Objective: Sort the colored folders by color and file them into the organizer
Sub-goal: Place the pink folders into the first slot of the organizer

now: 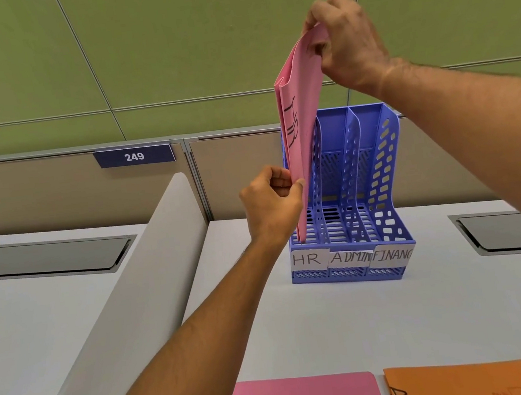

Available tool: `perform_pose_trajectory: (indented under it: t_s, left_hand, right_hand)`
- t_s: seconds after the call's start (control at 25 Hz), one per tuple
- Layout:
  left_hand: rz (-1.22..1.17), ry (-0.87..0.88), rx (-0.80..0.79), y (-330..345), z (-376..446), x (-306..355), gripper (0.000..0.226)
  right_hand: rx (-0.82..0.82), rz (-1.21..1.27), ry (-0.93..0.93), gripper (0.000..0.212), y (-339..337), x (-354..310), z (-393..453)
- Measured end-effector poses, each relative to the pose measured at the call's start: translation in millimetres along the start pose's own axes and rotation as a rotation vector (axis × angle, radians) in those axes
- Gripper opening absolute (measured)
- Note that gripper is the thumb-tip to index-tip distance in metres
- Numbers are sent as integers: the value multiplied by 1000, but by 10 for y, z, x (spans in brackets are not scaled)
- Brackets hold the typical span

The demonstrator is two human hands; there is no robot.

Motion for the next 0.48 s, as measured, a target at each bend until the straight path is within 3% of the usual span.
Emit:
perform_pose_trajectory:
  t_s: [0.48]
  left_hand:
    - [180,-19,-137,150,-163,-400,31]
  right_hand:
    - [-271,-136,-55,25,646,92,-368]
Point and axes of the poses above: each hand's wrist, its own z-axis towards the middle knuckle, its own y-axis out of the palm, x = y × z, the point moved 9 cm from there along z, towards the middle knuckle, and after that the axes turned 8 degrees about y, right-handed, at the moved point
